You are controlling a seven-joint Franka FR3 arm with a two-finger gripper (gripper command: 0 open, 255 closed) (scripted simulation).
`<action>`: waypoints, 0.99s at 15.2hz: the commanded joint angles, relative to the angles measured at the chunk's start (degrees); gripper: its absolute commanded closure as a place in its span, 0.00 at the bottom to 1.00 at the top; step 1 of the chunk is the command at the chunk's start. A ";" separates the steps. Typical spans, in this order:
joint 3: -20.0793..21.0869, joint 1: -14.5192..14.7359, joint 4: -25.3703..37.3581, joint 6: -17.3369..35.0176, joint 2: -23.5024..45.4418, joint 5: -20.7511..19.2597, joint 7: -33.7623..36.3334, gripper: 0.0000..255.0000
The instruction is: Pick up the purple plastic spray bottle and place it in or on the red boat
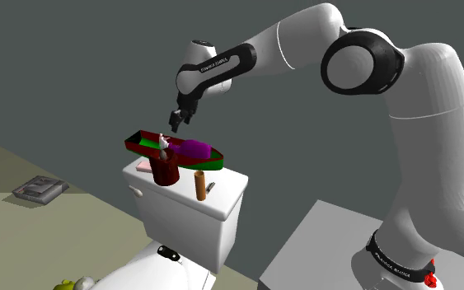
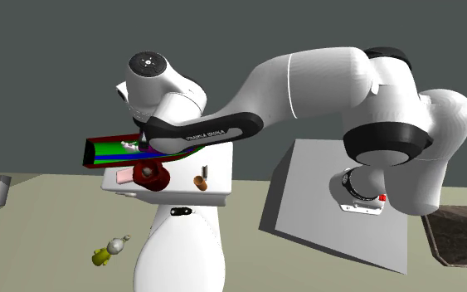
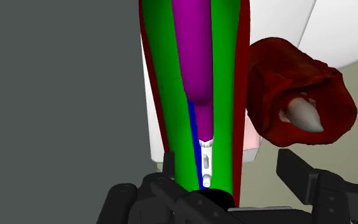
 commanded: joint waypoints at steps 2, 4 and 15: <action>0.00 0.00 0.00 0.00 0.00 0.00 0.00 0.00; -0.06 -0.06 -0.62 -0.93 -1.55 -0.05 0.02 0.00; -0.23 -0.23 -1.84 -3.79 -5.61 -0.21 0.09 0.00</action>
